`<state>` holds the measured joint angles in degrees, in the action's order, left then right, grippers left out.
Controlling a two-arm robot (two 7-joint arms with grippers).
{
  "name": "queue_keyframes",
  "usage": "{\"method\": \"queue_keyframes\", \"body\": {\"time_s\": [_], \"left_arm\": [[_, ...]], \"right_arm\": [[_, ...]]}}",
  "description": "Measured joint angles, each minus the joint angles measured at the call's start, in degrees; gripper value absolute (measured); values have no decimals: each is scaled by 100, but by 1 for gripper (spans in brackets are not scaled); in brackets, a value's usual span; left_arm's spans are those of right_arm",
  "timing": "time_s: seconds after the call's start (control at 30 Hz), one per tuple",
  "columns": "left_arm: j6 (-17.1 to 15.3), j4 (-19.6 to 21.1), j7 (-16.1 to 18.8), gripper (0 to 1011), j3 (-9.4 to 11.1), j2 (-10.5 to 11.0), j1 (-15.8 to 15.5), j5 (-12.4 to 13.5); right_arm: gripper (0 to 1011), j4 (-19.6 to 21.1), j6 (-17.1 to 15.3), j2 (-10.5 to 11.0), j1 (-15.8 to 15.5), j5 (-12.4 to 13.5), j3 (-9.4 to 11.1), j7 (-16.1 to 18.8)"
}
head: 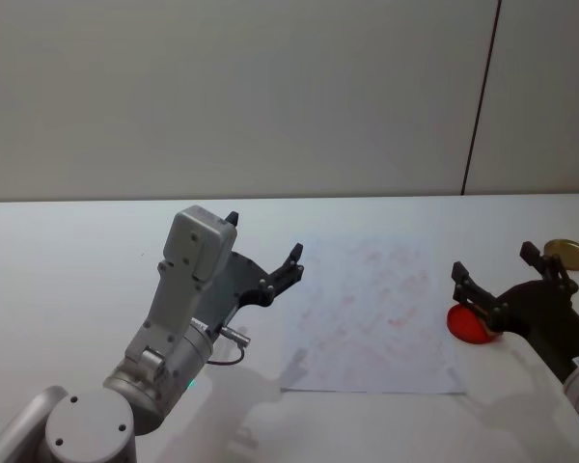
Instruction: Use the one hand to pick up the stamp and affix it onto the A4 paper.
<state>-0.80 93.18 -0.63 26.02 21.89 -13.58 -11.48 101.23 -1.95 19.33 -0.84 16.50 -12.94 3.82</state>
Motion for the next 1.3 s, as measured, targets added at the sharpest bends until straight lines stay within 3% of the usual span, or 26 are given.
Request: {"method": "queue_keyframes", "body": {"time_s": [0.87, 1.3], "left_arm": [[0, 0, 0, 993, 0, 0, 0, 0], [0, 0, 0, 993, 0, 0, 0, 0]], "right_arm": [[1001, -16, -18, -1, 9, 2, 9, 6], [1001, -274, -351, 64, 127, 176, 139, 99]]}}
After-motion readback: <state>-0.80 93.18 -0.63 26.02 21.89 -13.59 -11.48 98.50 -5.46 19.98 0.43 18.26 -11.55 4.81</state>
